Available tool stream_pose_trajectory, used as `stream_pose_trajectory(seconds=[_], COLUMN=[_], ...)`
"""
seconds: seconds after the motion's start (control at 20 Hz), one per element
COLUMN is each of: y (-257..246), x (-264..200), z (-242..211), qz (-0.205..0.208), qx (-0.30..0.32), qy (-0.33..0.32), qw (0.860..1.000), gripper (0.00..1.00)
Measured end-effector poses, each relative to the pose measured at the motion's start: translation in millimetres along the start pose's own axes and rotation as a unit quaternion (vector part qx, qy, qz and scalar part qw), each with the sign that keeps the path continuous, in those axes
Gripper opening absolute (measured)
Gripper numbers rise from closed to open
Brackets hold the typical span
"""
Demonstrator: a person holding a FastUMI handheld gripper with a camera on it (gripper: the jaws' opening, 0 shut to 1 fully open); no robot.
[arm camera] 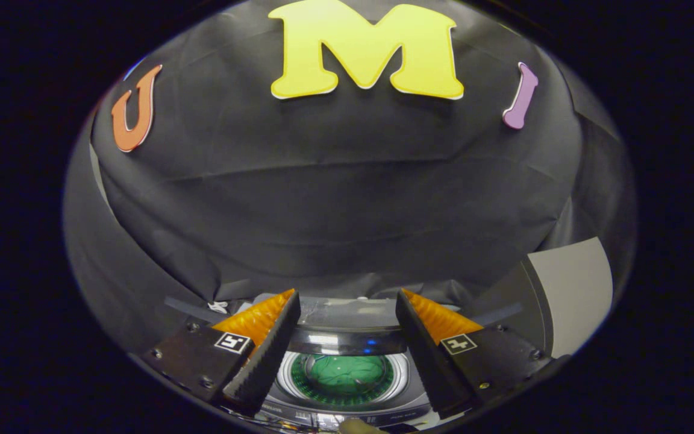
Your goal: Put the clothes into the washing machine and then close the washing machine lid.
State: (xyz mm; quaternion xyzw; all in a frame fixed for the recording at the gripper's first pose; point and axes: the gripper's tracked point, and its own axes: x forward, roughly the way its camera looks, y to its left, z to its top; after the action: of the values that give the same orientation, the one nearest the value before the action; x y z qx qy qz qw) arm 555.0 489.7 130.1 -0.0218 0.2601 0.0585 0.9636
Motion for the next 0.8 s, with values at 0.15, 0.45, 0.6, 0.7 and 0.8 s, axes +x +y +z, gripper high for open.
stream_pose_trajectory(seconds=[0.15, 0.45, 0.6, 0.7, 0.8], y=[0.5, 1.9, 2.0, 1.4, -0.1], x=[-8.4, -23.5, -30.1, -27.6, -30.0], z=[-10.1, -32.8, -45.8, -54.7, -64.6], qz=[0.000, 0.002, 0.003, 0.005, 0.010], qx=[-0.001, -0.008, -0.012, -0.013, -0.014], qy=[-0.003, -0.002, 0.003, 0.009, 0.015], qw=[1.000, 1.000, 1.000, 1.000, 1.000], gripper=[0.99, 0.99, 0.99, 1.00, 0.99])
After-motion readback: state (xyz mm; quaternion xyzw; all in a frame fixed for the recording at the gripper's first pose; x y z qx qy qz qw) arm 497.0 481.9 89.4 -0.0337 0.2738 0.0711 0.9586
